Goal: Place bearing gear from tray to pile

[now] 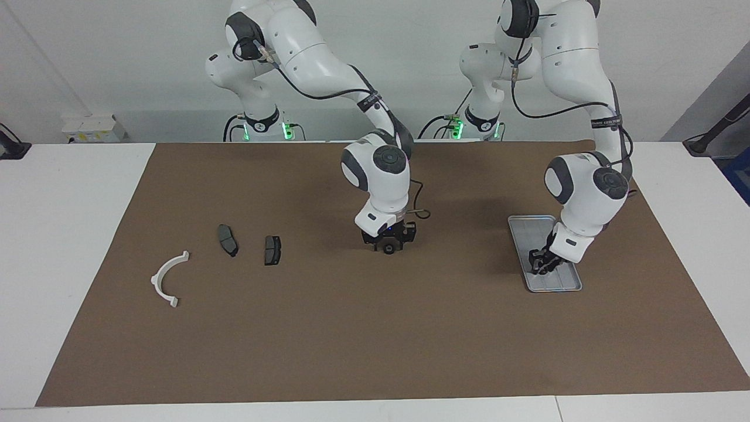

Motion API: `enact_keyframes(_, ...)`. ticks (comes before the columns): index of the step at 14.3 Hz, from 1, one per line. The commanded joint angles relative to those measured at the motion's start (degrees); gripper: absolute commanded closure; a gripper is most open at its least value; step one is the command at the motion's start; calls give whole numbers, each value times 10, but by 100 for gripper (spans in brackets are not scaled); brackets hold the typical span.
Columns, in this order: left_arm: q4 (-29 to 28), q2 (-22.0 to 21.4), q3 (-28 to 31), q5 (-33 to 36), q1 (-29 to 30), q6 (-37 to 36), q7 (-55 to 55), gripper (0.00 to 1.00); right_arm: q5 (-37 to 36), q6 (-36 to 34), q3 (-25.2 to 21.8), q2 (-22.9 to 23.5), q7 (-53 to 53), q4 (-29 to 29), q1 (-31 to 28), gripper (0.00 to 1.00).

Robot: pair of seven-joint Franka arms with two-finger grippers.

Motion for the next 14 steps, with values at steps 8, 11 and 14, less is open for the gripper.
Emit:
enact_keyframes(8, 23, 0, 1, -14, -3, -25, 3, 100, 3, -13, 1, -12, -2, 8, -10, 100)
enact_keyframes(11, 74, -9, -3, -22, -8, -116, -37, 100, -3, -74, -2, -32, -38, 52, -45, 100)
enact_keyframes(14, 110, -23, -2, -22, -39, -180, -97, 100, -3, -102, -3, -80, -103, 51, -107, 100)
